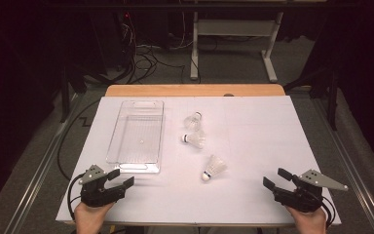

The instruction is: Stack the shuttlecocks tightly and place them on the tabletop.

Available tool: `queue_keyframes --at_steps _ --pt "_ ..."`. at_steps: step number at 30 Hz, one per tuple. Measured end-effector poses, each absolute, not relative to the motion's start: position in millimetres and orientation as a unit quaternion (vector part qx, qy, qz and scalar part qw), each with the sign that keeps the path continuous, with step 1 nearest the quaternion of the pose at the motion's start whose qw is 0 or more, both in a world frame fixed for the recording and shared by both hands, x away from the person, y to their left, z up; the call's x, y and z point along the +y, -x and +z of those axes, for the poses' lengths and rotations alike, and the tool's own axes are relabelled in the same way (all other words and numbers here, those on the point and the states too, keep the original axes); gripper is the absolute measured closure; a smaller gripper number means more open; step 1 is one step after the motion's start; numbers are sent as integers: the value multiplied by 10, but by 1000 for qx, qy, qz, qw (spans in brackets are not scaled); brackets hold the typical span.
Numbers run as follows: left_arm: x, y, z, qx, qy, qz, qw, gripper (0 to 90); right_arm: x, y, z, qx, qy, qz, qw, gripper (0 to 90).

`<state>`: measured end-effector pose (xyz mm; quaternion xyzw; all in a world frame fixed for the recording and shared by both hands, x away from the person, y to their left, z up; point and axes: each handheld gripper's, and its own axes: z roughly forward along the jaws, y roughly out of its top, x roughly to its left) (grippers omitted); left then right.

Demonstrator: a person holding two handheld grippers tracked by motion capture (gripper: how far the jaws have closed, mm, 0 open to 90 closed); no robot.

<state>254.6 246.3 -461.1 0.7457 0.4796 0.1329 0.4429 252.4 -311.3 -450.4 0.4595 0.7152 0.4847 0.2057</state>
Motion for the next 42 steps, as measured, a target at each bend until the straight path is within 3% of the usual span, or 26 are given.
queue_keyframes --at_steps 42 --pt "2477 -2520 -4590 472 -748 138 446 333 -2469 -2988 -4395 775 -423 453 125 453"
